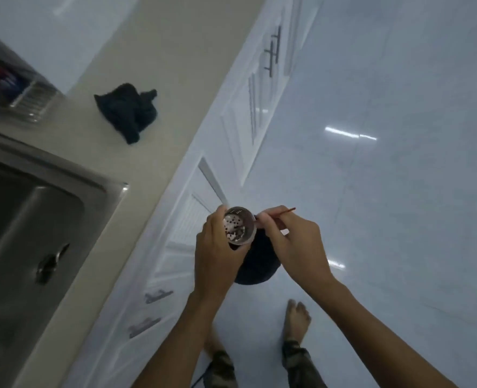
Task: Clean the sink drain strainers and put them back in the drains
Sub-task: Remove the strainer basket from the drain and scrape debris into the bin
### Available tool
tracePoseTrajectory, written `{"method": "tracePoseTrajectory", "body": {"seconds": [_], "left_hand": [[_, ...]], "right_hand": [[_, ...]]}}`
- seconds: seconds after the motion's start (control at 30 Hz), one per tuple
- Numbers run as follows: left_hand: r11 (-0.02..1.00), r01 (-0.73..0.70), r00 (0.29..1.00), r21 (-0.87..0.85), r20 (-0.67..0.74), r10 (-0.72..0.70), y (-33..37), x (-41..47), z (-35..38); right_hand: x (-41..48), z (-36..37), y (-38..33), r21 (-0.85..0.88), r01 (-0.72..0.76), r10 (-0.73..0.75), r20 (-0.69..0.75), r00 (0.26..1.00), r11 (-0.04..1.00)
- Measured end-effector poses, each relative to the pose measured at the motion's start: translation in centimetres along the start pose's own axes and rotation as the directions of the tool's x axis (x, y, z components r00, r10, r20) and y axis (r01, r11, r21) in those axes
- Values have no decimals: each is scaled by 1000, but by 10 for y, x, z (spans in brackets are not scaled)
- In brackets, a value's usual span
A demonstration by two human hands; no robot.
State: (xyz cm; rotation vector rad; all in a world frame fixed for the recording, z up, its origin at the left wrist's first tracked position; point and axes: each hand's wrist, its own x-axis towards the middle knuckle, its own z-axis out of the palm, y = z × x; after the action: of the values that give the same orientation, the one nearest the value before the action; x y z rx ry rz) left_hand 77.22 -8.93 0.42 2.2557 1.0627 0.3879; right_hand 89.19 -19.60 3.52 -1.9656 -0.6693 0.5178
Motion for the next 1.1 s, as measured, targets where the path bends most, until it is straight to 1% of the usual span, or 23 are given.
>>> {"method": "tracePoseTrajectory", "body": {"seconds": [0.07, 0.13, 0.23, 0.3, 0.37, 0.43, 0.5, 0.57, 0.63, 0.7, 0.73, 0.8, 0.87, 0.93, 1.0, 1.07, 1.1], "left_hand": [[998, 62, 996, 12, 70, -63, -25, -2, 56], [995, 92, 985, 28, 141, -95, -59, 0, 111], [995, 37, 969, 94, 238, -59, -118, -3, 183], [990, -17, 957, 142, 288, -25, -158, -4, 218], [978, -77, 938, 193, 346, 5, -198, -8, 243], [966, -104, 909, 236, 418, -4, -226, -11, 259], [959, -104, 880, 263, 474, -34, -244, -12, 271], [960, -102, 858, 260, 511, -47, -256, -11, 278], [964, -109, 838, 242, 545, -42, -263, -9, 280], [963, -114, 824, 244, 565, -46, -268, -3, 279], [960, -118, 820, 256, 569, -51, -270, 0, 278], [957, -117, 809, 266, 585, -64, -272, 8, 277], [956, -132, 787, 260, 614, -59, -272, 14, 275], [951, -156, 773, 268, 632, -52, -272, 21, 272], [947, -165, 765, 274, 642, -52, -274, 27, 270], [950, -182, 751, 253, 660, -32, -277, 34, 269], [949, -201, 743, 244, 669, -15, -279, 38, 269]], "right_hand": [[-8, 14, 63, 53, -107, 108, -11, 994, 993], [-16, 42, 128, 76, -178, 181, -27, 983, 981], [-24, 103, 218, 82, -282, 283, -2, 959, 956], [-25, 139, 271, 45, -308, 309, -8, 951, 950], [-25, 167, 314, -4, -339, 338, -54, 939, 941], [-28, 188, 345, 8, -363, 361, -111, 926, 932], [-32, 208, 362, 83, -355, 363, -125, 923, 931], [-36, 226, 368, 161, -349, 365, -85, 927, 923], [-36, 237, 373, 169, -404, 418, -59, 906, 899], [-34, 240, 379, 144, -461, 477, -110, 872, 876], [-33, 241, 380, 175, -472, 496, -130, 859, 864], [-31, 245, 374, 265, -449, 491, -121, 863, 853], [-28, 252, 368, 282, -442, 482, -91, 871, 852], [-23, 253, 370, 236, -494, 531, -128, 838, 837], [-16, 250, 372, 293, -521, 577, -149, 803, 802], [-9, 250, 372, 364, -512, 573, -79, 816, 778], [-8, 252, 372, 343, -516, 559, -32, 829, 785]]}}
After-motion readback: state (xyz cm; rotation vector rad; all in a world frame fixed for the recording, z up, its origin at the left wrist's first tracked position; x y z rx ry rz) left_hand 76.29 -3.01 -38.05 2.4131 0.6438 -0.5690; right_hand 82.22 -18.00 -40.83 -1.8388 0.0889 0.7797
